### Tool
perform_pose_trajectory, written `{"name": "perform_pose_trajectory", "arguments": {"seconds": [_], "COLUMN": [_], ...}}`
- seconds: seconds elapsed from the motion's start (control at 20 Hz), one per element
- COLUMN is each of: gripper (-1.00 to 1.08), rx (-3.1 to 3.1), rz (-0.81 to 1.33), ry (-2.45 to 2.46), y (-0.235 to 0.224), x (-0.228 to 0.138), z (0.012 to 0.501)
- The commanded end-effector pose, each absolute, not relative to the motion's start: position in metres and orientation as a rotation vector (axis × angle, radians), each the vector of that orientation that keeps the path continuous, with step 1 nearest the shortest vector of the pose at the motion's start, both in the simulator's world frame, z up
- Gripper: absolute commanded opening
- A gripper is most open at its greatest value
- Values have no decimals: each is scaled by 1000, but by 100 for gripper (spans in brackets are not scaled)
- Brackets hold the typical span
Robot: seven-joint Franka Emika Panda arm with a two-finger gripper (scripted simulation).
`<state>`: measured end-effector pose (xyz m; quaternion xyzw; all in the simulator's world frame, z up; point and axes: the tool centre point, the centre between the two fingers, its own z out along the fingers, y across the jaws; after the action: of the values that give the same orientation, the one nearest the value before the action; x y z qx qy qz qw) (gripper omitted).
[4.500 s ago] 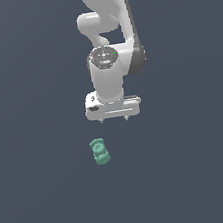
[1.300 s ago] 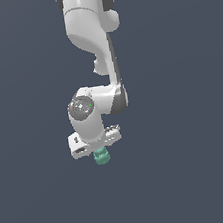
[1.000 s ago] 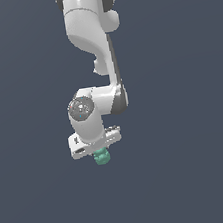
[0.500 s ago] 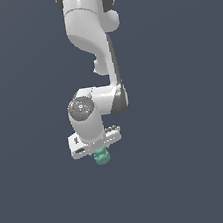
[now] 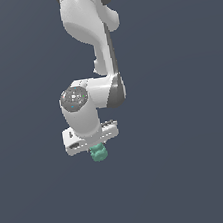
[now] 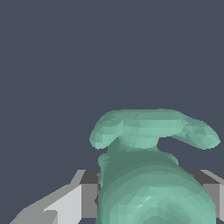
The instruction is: Pick up the object and move it to a goal position.
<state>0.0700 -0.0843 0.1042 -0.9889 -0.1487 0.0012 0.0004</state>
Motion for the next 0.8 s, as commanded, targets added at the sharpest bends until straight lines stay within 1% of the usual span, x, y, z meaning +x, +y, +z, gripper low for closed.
{"name": "perform_pose_trajectory", "arguments": {"seconds": [0.0,0.25,0.75], "gripper": [-100,-100,-100], "rx": [-3107,-3107,-3106], "rz": [1,1,0], "ry": [-466,-466,-467], "y": [-89,-101,-128], "x": [68,62,49], "z": [123,173,289]}}
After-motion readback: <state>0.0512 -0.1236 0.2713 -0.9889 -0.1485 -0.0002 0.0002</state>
